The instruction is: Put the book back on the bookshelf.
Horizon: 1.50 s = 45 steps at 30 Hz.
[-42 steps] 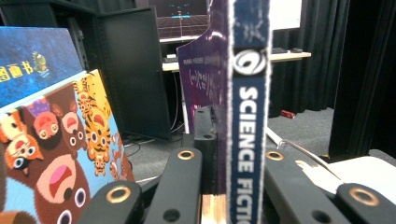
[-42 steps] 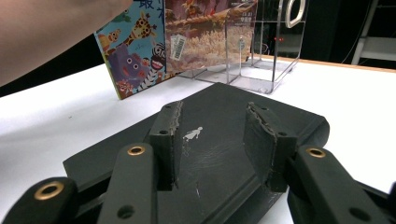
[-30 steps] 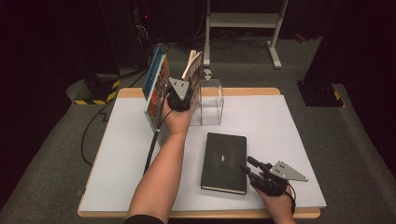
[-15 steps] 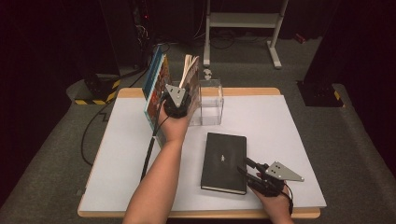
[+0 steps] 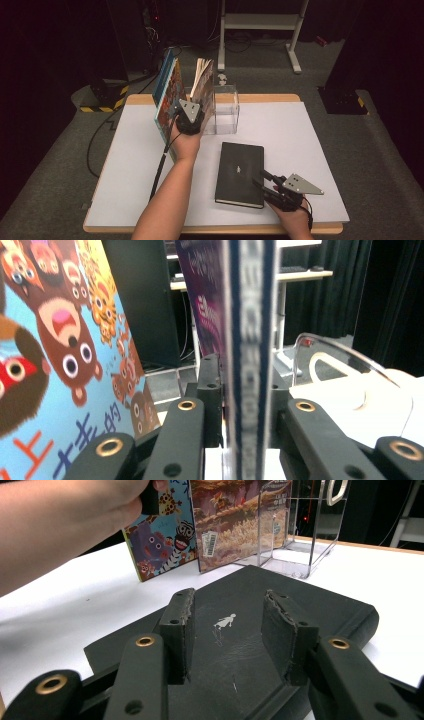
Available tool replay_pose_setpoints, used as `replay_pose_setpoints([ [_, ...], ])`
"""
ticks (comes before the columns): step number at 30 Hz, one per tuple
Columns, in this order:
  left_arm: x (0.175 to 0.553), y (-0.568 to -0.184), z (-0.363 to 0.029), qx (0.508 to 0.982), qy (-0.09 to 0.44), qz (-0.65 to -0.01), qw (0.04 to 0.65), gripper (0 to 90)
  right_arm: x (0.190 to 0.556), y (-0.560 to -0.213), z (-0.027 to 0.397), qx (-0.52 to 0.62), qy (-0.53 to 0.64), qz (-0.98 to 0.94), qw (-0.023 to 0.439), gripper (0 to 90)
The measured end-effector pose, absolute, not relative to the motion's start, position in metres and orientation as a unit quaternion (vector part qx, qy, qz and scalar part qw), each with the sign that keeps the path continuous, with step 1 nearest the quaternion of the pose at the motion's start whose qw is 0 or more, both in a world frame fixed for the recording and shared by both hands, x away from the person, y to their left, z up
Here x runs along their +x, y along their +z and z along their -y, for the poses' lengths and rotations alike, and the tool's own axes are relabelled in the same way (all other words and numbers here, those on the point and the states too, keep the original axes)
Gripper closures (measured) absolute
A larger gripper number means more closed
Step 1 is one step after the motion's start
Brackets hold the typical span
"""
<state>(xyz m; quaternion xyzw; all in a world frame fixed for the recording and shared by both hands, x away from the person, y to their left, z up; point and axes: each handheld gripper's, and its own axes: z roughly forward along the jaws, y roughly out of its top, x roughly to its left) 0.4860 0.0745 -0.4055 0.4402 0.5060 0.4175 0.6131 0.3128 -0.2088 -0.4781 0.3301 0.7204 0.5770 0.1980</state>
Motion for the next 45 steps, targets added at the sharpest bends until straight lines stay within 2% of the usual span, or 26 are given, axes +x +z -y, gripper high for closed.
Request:
replay_pose_setpoints([
  [7,0.489,-0.409,-0.076,0.440,0.436,-0.501,0.604,83.3,0.313,-0.478,0.209,0.332,0.577,-0.720,0.197,56.9],
  [20,0.504,-0.408,-0.075,0.431,0.447,-0.506,0.599,83.4,0.313,-0.479,0.209,0.335,0.575,-0.720,0.194,57.0],
  [33,0.500,-0.408,-0.074,0.428,0.456,-0.518,0.584,82.5,0.314,-0.479,0.209,0.334,0.576,-0.721,0.194,57.0],
  [41,0.497,-0.408,-0.077,0.427,0.440,-0.525,0.590,80.2,0.313,-0.479,0.207,0.330,0.575,-0.723,0.194,56.9],
  [45,0.495,-0.410,-0.076,0.425,0.441,-0.530,0.587,73.1,0.313,-0.479,0.207,0.329,0.575,-0.724,0.194,56.9],
])
